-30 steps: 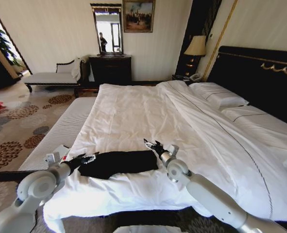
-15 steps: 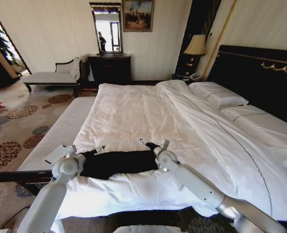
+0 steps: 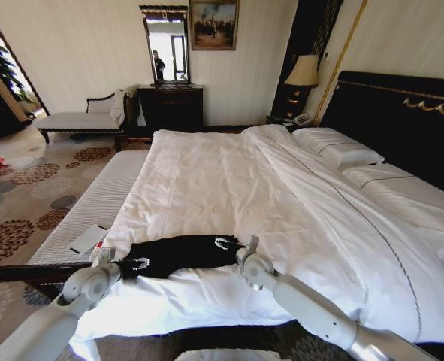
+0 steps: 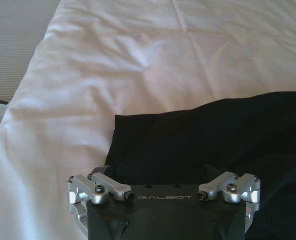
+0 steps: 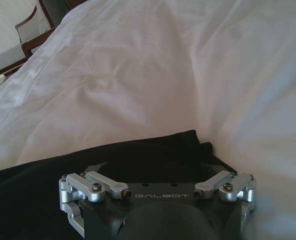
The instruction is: Fold the clothes on the bed.
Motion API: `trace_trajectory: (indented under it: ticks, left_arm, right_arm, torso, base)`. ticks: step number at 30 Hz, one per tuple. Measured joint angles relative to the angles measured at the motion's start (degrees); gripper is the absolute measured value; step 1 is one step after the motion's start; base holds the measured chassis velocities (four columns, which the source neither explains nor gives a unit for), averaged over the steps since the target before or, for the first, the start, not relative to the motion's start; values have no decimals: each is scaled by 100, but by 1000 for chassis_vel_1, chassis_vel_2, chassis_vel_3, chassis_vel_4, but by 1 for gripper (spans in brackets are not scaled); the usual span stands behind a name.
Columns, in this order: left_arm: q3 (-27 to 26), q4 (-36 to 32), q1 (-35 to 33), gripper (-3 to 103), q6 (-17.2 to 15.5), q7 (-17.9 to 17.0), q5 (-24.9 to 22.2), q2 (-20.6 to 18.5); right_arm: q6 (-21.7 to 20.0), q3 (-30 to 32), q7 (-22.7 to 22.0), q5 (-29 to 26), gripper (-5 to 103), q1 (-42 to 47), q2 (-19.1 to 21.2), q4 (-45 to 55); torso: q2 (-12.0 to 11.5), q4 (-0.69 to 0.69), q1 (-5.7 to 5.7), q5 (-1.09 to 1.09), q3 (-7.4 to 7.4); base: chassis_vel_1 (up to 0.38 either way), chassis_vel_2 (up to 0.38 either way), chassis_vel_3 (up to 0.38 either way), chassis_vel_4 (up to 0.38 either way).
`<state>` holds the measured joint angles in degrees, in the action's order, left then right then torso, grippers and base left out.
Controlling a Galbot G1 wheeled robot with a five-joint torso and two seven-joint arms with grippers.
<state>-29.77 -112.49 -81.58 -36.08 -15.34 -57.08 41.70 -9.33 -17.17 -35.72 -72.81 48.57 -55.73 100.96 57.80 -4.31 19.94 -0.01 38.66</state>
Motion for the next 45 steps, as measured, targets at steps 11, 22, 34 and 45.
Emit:
trace_trajectory:
  ticks: [11, 22, 34, 45]
  left_arm:
    - [-967, -582, 283, 100, -30, -74, -759, 147]
    - [-2328, -2296, 895, 100, -3, -462, -2387, 1071]
    - [-2303, -2362, 797, 100, -77, -591, -2368, 1186]
    - [-2233, -2104, 893, 100, -76, -595, -2313, 1058]
  right_arm:
    - [-8, 1434, -49, -201, 100, 62, 279, 326]
    - [-1004, 2047, -458, -1319, 100, 652, 912, 1271]
    - [-1568, 1771, -432, -2119, 100, 466, 475, 644]
    - [-2021, 1672, -449, -2497, 103, 530, 236, 549]
  torso:
    - [0, -5, 2, 1, 2]
    - [0, -3, 1, 2, 1]
    - [0, 1, 1, 1, 1]
    - [0, -1, 1, 0, 1]
  base:
    - [0, 0, 0, 0]
    - [0, 0, 0, 0]
    - [0, 0, 0, 0]
    - [0, 0, 0, 0]
